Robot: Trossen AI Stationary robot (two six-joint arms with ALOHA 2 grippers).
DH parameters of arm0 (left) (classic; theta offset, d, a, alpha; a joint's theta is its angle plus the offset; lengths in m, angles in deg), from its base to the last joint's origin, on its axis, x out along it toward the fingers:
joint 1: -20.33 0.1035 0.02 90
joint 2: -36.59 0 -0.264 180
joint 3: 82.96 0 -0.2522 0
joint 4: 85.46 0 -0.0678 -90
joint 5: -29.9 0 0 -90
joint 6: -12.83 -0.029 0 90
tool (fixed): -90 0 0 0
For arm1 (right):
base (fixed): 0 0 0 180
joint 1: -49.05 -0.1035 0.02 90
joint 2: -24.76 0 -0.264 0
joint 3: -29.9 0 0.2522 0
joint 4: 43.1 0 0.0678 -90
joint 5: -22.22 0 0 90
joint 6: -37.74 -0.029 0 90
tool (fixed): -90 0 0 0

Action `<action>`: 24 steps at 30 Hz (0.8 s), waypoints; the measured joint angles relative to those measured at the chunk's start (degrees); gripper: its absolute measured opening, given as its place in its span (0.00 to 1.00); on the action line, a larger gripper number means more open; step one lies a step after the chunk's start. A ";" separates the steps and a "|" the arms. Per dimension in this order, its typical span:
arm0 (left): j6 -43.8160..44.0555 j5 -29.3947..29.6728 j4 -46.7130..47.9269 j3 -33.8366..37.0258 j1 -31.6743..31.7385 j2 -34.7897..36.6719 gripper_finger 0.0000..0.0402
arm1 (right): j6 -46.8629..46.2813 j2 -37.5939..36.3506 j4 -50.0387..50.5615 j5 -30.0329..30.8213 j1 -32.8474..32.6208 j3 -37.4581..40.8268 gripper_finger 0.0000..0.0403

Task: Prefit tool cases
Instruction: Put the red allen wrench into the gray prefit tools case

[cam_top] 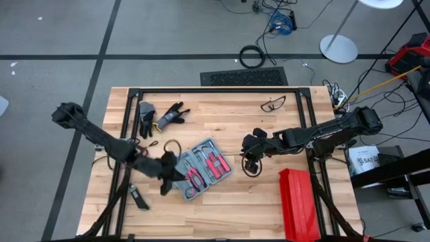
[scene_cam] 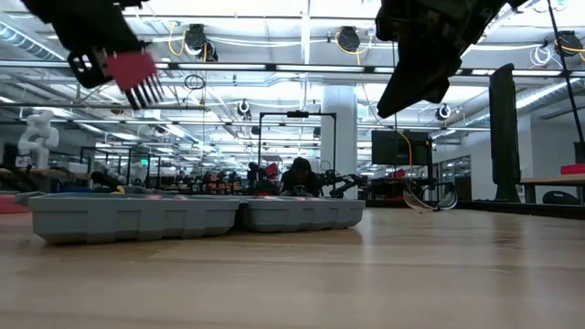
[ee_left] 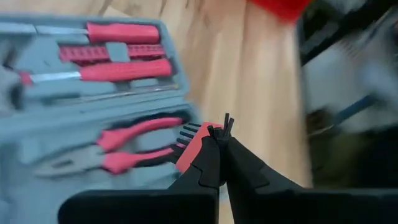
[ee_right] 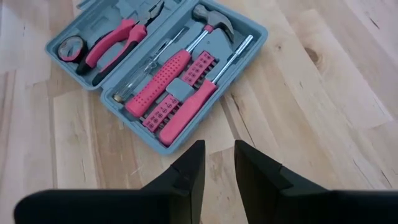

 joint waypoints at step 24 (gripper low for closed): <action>29.31 -11.03 -21.60 20.64 5.59 1.58 0.02 | 3.44 0.02 -4.57 0.02 -0.01 0.02 0.20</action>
